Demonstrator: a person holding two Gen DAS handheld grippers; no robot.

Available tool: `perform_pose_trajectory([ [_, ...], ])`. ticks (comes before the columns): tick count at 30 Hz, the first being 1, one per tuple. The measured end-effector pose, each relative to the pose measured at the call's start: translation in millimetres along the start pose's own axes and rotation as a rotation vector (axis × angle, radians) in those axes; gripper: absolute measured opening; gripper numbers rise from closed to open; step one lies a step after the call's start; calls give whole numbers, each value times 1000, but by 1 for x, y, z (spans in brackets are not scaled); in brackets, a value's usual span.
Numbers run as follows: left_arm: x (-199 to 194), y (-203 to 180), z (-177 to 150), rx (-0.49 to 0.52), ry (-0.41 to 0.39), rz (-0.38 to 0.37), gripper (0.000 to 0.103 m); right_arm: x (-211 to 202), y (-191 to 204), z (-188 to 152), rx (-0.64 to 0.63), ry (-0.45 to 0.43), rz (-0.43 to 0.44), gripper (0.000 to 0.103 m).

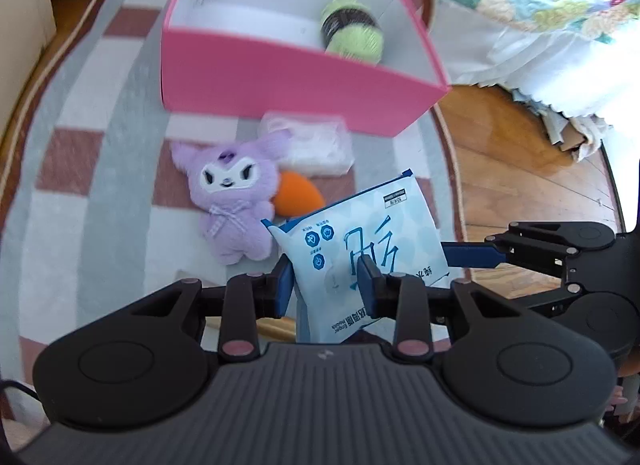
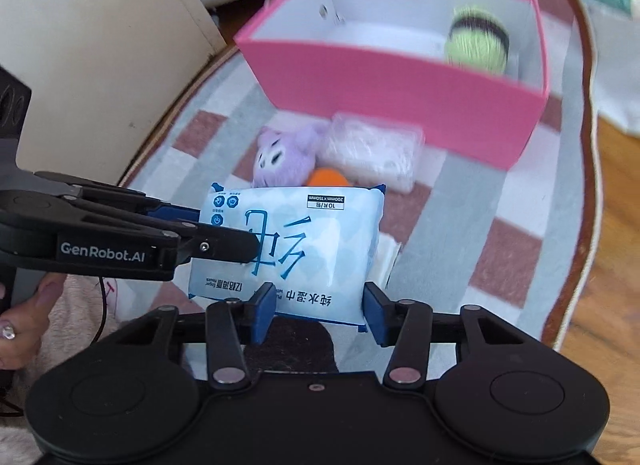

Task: Organize objects
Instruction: 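Close the right gripper on the blue-white wipes pack and lift, then lower the wipes pack into the pink box and open the right gripper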

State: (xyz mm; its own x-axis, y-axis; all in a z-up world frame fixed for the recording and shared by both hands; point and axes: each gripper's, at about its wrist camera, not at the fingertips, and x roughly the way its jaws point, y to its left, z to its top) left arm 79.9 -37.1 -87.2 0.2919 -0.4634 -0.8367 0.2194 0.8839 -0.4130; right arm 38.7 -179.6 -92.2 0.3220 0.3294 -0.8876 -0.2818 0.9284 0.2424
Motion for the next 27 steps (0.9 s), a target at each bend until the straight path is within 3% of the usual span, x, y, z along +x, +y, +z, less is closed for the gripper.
perform_pose_trajectory([
  [10,-62,-8,49,49,-131,8,33,-48,28,40,-66,-157,-27,65],
  [12,-66,-5,65,24,-119,-12,33,-55,29,52,-59,-186,-18,75],
  [15,-69,-5,89,28,-133,-3,33,-61,25,72,-33,-230,-2,80],
  [21,-49,-4,145,41,-159,58,33,-46,10,116,-9,-272,10,82],
  [27,11,12,202,18,-109,134,33,7,-34,171,30,-217,41,84],
])
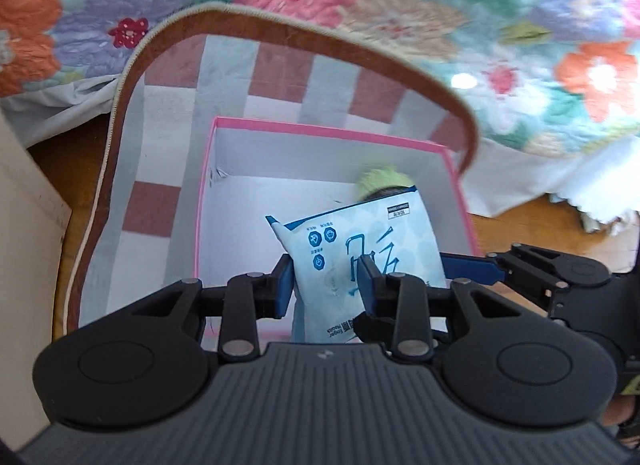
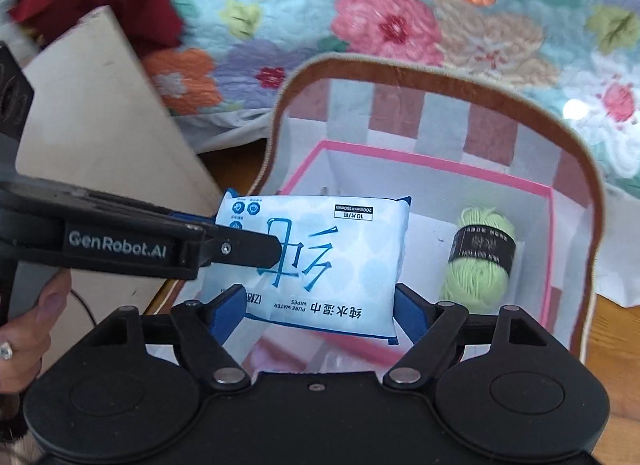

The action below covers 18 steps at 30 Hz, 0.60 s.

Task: Organize objects
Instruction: 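Lower the wipes pack into the pink box and open the right gripper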

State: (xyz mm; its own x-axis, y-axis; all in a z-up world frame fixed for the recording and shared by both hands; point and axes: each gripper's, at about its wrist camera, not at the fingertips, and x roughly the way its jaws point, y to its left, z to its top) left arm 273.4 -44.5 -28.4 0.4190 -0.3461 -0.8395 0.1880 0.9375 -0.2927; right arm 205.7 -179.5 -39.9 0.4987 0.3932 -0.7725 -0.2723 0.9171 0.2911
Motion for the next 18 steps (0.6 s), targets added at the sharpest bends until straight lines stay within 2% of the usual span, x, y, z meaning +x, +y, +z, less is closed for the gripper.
perform_pose_trajectory([
  [5,54,5,18,4,46,44,33,49,-32,12,112,79,37,84],
  [8,81,6,26,5,59,56,33,78,-50,11,183,145,24,84],
  [15,112,3,23,9,86,82,33,106,-68,6,200,177,-19,80],
  [16,116,4,22,4,92,90,33,108,-70,5,198,176,-32,77],
  [18,123,5,19,-4,105,80,33,110,-76,2,207,171,-61,56],
])
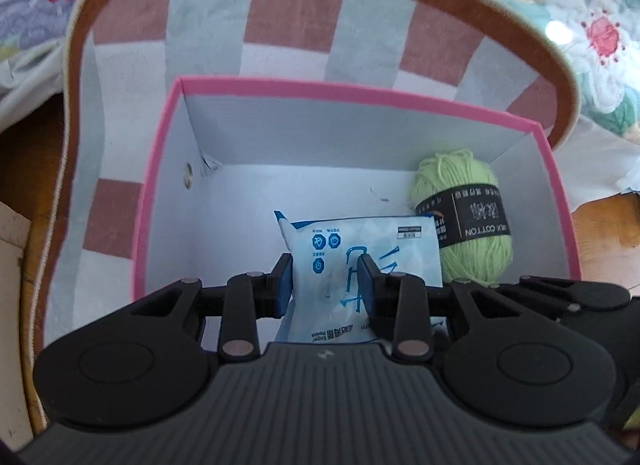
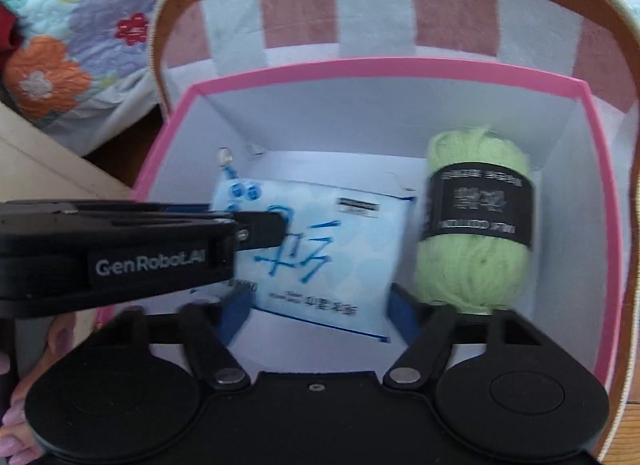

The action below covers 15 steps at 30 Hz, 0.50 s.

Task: Organize objects
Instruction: 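Lower the wipes pack into the pink box and open the right gripper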

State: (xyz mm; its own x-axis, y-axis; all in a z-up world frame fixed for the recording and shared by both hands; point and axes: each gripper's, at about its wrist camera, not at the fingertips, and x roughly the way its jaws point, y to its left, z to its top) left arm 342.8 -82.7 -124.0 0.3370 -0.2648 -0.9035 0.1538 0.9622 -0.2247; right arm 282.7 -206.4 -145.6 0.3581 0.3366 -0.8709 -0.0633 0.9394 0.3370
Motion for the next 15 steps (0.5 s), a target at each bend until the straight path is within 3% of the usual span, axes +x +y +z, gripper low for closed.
perform_pose_trajectory([
  [5,16,-3,-2,-55,30,-75,33,-5,-26,-3,53,-11,-32,36],
  [12,27,-16,-5,-50,42,-86,33,-11,-37,-5,51,6,-124,29],
  [15,22,-10,-6,-56,27,-73,33,-8,-36,-5,42,25,-112,29],
])
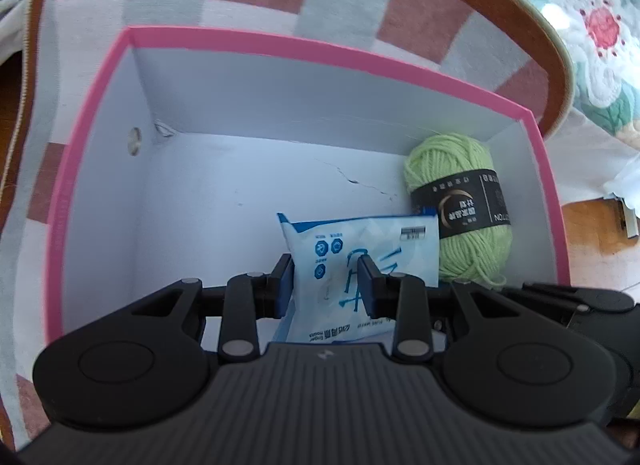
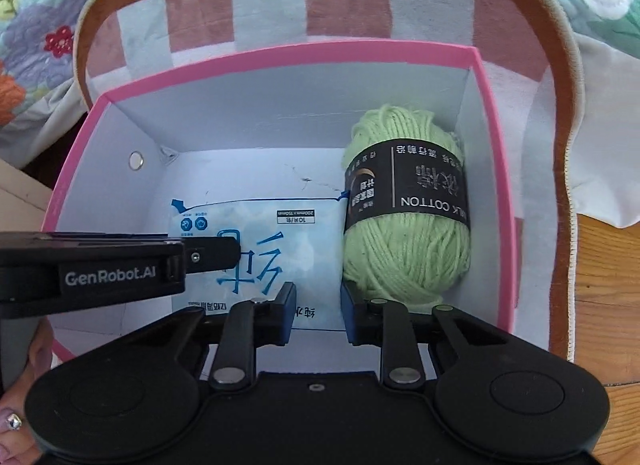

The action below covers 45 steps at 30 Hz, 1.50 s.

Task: Organize objects
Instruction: 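Lower the wipes pack into the pink box and open the right gripper, then withdraw the right gripper and reach toward the gold-capped cosmetic bottle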

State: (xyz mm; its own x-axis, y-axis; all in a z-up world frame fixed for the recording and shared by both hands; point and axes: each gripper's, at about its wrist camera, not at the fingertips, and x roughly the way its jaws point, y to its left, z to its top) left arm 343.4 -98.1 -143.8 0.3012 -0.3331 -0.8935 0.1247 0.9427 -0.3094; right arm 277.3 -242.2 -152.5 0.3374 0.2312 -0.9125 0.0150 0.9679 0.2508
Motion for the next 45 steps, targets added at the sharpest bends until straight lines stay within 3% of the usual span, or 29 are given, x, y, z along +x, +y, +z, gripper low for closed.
perform_pose_trajectory([
  [6,10,9,-2,-13,21,15,33,11,10,-6,-12,27,28,29],
  [10,17,9,-7,-16,53,-44,33,11,11,-11,-41,-1,-63,30],
  [12,14,6,-7,31,41,-31,42,4,15,-15,-76,-25,-90,36],
  [14,0,4,-8,70,-18,13,46,-6,16,-18,-86,-36,-79,55],
  [17,-30,3,-16,141,-65,40,56,-30,18,-28,-119,-83,-80,55],
  [21,-73,11,-33,218,-83,65,57,-74,23,-48,-115,-155,-10,56],
  [28,-137,28,-68,203,-41,55,59,-135,51,-86,-199,-202,77,56],
  [32,-173,33,-92,204,-48,61,62,-166,74,-109,-291,-223,77,57],
  [41,-227,30,-152,300,-93,78,74,-217,128,-158,-421,-162,192,64],
  [45,-225,42,-176,229,-59,51,75,-205,141,-178,-460,-106,223,64],
])
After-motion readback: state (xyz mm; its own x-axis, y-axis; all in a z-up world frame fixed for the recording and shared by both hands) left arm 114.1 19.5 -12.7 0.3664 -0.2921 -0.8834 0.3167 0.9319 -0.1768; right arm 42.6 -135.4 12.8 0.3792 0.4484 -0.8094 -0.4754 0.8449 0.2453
